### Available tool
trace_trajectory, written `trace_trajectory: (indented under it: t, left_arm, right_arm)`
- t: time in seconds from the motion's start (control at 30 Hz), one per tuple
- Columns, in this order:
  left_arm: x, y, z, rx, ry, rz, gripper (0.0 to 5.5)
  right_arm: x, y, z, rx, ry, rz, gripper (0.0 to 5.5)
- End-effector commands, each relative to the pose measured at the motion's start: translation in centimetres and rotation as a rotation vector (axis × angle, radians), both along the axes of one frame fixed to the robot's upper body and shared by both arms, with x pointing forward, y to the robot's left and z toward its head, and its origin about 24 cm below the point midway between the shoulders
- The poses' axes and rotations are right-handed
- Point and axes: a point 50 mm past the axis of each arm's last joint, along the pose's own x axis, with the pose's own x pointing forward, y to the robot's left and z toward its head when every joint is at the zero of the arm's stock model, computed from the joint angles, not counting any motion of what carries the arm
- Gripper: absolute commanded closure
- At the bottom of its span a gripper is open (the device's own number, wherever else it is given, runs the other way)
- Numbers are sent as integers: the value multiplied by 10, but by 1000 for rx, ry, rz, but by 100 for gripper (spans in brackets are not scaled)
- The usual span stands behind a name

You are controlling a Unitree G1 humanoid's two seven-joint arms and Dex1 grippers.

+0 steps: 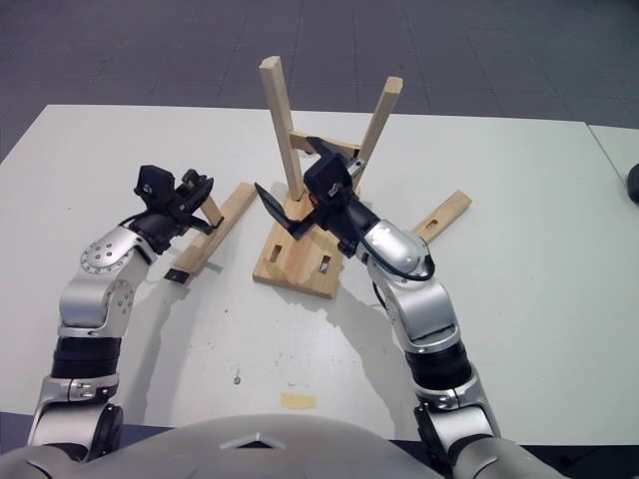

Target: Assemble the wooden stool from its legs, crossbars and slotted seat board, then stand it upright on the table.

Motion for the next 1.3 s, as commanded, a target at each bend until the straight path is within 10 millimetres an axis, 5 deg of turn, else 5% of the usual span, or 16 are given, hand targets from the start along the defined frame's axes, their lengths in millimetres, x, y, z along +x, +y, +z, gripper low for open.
trace_trajectory:
  t: [0.03,0.43,1.07,1.3]
  left_arm:
    - [-19,9,-50,47,328,5,509]
    - [-12,14,-33,38,254,47,509]
    - [9,15,104,-37,-182,119,213]
    - [36,10,140,-70,-328,122,91]
  right_arm:
    - [2,0,4,0,-23,-12,10]
    - [3,1,5,-3,-35,-11,10]
    - [1,1,1,-8,-18,-3,10]
    - [0,3,2,-4,-22,-4,10]
